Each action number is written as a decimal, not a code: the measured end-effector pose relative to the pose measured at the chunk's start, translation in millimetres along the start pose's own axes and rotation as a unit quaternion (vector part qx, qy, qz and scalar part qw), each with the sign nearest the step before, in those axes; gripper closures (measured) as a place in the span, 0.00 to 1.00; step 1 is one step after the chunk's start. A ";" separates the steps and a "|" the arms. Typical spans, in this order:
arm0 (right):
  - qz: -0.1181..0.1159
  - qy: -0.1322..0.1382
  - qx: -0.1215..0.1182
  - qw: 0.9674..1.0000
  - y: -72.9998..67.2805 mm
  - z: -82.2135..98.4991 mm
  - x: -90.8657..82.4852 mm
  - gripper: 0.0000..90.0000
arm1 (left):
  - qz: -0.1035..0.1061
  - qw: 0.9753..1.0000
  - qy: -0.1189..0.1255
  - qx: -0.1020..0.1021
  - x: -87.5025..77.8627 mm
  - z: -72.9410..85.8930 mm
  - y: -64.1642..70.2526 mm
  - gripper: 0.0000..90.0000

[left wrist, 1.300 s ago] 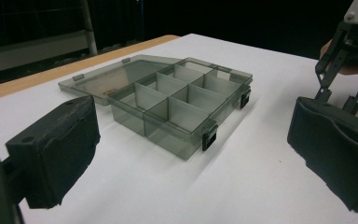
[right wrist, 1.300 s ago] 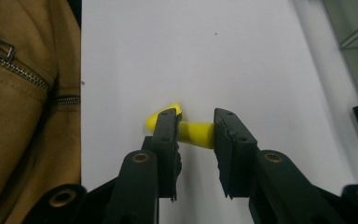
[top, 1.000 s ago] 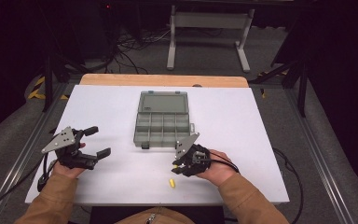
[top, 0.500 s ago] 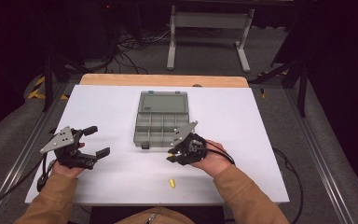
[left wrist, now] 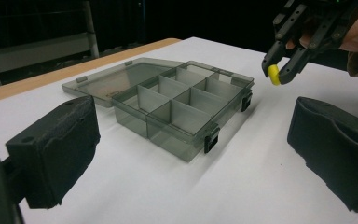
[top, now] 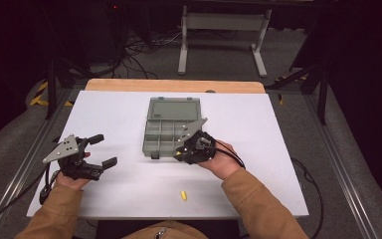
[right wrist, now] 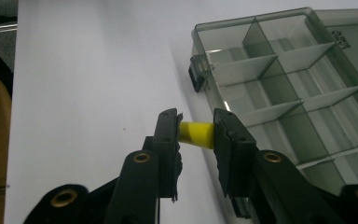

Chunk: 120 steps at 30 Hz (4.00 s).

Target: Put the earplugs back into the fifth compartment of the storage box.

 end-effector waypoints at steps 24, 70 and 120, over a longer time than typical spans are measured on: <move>0.005 0.017 0.012 1.000 15.2 -33.3 27.4 0.79 | 0.000 1.000 0.002 -0.002 -0.3 0.0 0.0 0.03; 0.011 0.008 0.046 0.999 33.2 -50.1 90.9 0.77 | 0.002 1.000 0.002 -0.001 -1.3 -0.4 0.0 0.03; -0.024 0.047 0.035 0.998 -2.6 -20.1 12.6 0.27 | 0.002 1.000 0.003 0.000 0.1 -0.4 1.0 0.03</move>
Point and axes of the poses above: each handheld gripper's, and its own axes: x roughly forward along the jaws, z roughly out of its underside, y roughly to its right, the point moved 4 cm from there along x, roughly forward along the jaws, and after that the axes turned 12 degrees about x, right-handed, at the moved point
